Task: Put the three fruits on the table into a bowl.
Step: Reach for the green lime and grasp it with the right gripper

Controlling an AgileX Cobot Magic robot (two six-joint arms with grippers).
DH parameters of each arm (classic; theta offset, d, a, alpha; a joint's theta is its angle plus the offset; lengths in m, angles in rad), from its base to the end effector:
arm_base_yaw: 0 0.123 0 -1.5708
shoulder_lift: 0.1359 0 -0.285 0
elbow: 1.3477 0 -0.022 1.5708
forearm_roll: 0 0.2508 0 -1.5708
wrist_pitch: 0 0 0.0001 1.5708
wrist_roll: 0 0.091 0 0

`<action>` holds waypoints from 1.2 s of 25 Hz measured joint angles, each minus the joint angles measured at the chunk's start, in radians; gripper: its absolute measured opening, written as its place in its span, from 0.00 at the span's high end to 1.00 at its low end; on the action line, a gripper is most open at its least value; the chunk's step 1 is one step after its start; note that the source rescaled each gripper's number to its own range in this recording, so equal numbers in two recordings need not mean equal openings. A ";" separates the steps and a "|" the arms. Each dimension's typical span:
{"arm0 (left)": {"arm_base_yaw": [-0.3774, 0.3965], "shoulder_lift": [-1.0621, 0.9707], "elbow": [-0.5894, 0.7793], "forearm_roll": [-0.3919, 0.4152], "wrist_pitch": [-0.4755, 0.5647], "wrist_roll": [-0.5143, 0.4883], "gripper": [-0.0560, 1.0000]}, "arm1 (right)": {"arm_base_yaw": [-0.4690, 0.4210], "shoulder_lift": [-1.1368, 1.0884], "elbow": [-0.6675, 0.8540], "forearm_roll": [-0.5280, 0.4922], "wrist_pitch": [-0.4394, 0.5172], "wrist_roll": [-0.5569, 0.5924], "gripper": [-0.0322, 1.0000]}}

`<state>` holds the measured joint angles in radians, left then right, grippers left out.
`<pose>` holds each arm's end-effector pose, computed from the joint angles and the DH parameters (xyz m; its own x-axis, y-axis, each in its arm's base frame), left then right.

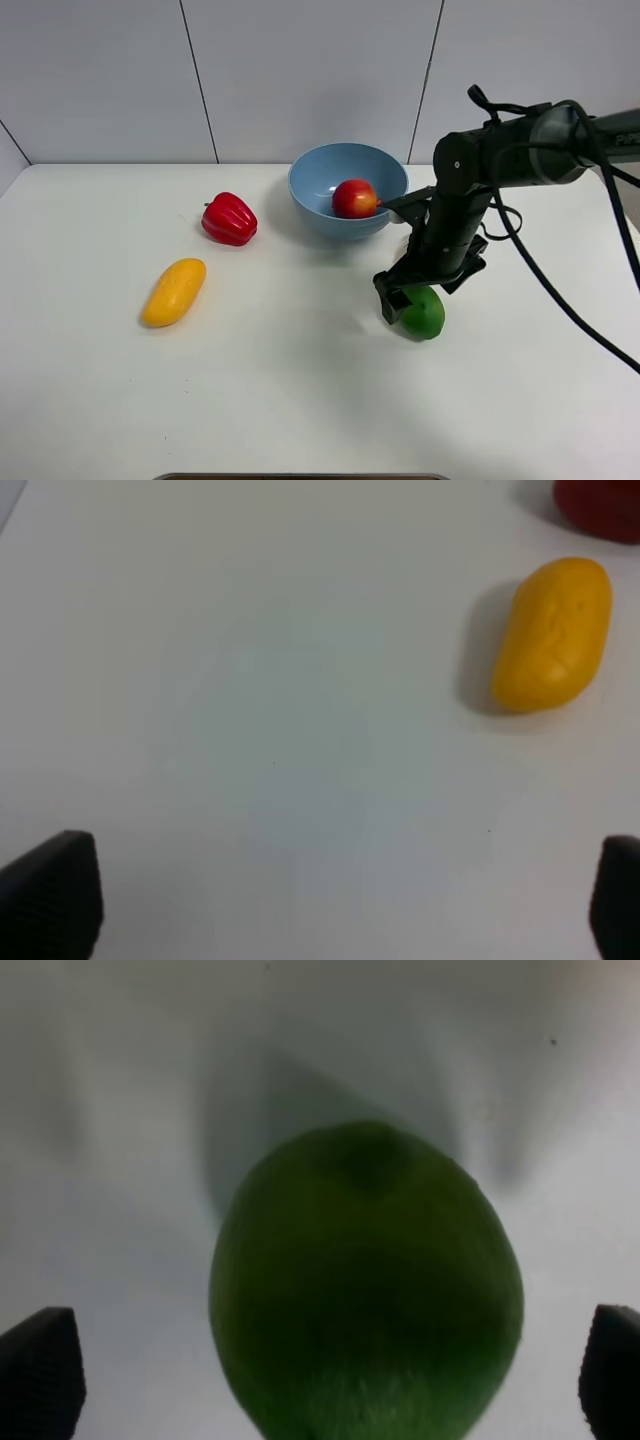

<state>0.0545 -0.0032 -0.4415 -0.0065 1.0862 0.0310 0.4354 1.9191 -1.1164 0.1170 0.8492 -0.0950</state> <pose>-0.0002 -0.0005 0.2589 -0.5267 -0.0007 -0.8500 -0.0349 0.9992 0.0207 0.3023 0.1494 0.1367 -0.8992 -0.4375 -0.0110 -0.4367 0.8953 0.0874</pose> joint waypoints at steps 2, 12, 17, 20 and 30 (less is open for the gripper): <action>0.000 0.000 0.000 0.000 0.000 0.000 0.00 | 0.000 0.020 0.000 0.002 -0.011 0.000 0.01; 0.000 0.000 0.000 0.000 0.000 0.000 0.00 | 0.000 0.086 0.000 0.018 -0.028 0.000 0.10; 0.000 0.000 0.000 0.000 0.000 0.000 0.00 | 0.000 0.086 0.000 0.015 -0.047 0.000 0.26; 0.000 0.000 0.000 0.000 0.000 0.000 0.00 | 0.000 0.086 0.000 0.008 -0.052 0.005 0.32; 0.000 0.000 0.000 0.000 0.000 0.000 0.00 | 0.000 0.086 0.000 -0.010 -0.072 0.018 0.34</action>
<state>0.0545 -0.0032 -0.4415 -0.0065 1.0862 0.0310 0.4354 2.0054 -1.1164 0.1069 0.7772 -0.0766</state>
